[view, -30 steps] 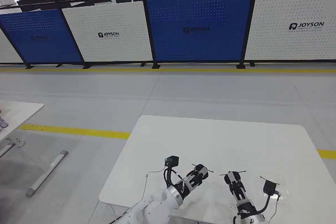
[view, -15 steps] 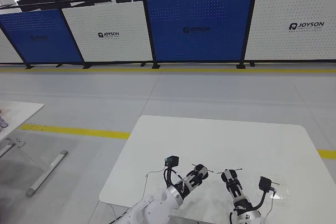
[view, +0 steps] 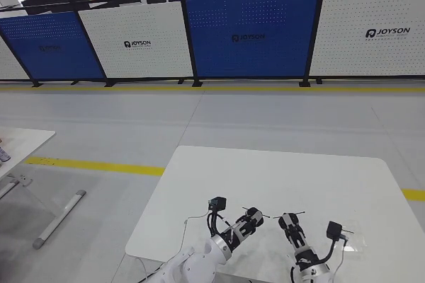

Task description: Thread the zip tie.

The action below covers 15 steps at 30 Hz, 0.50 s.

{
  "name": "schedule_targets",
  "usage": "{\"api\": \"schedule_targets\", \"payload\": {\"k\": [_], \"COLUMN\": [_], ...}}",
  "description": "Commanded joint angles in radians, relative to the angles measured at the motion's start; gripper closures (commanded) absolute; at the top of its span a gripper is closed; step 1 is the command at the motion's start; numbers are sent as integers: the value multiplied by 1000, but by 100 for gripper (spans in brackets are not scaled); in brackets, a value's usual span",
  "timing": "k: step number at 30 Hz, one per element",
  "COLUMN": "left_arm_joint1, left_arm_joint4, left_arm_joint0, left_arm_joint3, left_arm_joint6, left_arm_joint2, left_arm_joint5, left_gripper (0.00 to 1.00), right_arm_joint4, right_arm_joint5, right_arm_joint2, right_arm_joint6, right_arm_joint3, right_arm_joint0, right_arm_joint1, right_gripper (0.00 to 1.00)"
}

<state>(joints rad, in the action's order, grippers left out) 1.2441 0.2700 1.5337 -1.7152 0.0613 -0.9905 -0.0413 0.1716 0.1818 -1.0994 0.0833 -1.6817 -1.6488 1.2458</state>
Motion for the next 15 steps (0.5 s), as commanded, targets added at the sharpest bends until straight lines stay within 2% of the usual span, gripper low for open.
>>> {"api": "schedule_targets", "payload": {"k": [1,15], "left_arm_joint1": [0,0], "left_arm_joint4": [0,0], "left_arm_joint0": [0,0], "left_arm_joint3": [0,0], "left_arm_joint6": [0,0], "left_arm_joint2": [0,0], "left_arm_joint5": [0,0], "left_gripper": [100,100], "right_arm_joint4": [-2,-1], "right_arm_joint5": [-7,-34], "right_arm_joint2": [0,12], "right_arm_joint6": [-7,-22], "right_arm_joint3": [2,18], "right_arm_joint0": [4,32], "right_arm_joint1": [1,14], "right_gripper": [100,100]}}
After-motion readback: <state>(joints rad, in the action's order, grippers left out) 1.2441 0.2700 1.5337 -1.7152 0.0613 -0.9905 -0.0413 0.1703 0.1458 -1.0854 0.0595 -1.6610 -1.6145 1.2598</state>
